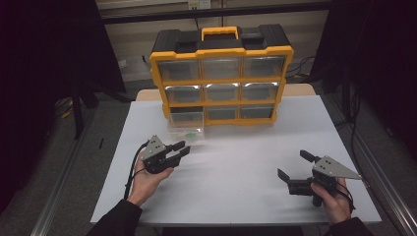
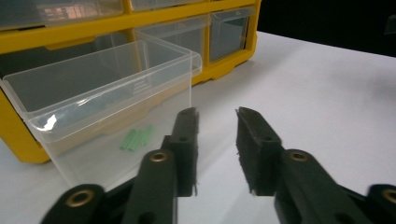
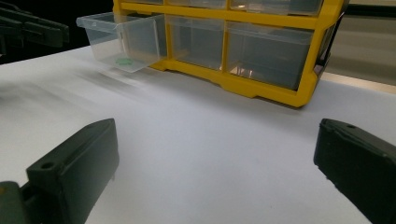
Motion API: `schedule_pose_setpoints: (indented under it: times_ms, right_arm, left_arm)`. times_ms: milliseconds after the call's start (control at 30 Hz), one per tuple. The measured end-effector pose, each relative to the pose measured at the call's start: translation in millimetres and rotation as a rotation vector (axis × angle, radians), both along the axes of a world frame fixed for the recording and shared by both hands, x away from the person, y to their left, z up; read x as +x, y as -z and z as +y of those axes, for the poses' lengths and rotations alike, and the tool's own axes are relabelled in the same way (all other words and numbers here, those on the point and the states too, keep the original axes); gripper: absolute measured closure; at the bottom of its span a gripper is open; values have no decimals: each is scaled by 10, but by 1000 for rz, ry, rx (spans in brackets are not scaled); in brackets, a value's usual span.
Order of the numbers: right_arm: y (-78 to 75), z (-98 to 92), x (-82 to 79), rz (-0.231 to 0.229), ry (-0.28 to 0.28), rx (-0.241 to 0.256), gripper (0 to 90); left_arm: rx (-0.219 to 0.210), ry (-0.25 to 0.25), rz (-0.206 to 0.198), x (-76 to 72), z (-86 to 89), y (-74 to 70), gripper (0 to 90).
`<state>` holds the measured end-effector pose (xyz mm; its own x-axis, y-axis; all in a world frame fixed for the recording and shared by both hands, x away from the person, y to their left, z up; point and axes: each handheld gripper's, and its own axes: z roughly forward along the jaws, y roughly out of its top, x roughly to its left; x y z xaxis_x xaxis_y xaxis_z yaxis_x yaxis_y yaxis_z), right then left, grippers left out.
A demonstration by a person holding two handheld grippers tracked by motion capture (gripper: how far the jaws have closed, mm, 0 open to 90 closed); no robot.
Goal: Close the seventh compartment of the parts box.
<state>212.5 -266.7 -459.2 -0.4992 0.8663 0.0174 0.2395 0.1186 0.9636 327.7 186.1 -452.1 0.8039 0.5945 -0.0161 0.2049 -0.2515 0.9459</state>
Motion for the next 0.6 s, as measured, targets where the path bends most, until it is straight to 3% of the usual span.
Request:
schedule_pose_setpoints:
  times_ms: [33,100,133,167,233,333,400,433,533,600]
  right_arm:
    - [0,0,0,0,0,0,0]
    - [0,0,1,-1,0,0,0]
    - [1,1,0,1,-1,2,0]
    - [1,2,0,2,-3,3,0]
    - [0,0,0,0,-1,0,0]
    - [0,0,1,0,-3,1,0]
    - [1,2,0,2,-2,3,0]
    - [1,3,1,2,-4,4,0]
    - [1,2,1,2,-3,3,0]
    - [0,1,1,1,-3,1,0]
  left_arm:
    - [13,-32,0,-12,-7,-2,738]
    - [7,-29,11,-5,-12,6,777]
    - [-3,-4,10,15,-6,16,790]
    - [15,-33,5,8,-12,14,808]
    - [7,-24,13,21,-11,20,847]
    - [7,-40,26,29,-28,25,874]
    - [2,-3,32,50,-25,31,888]
    - [19,-23,25,42,-38,24,900]
    - [13,-8,29,64,-47,23,900]
    - [33,-18,18,75,-56,24,900]
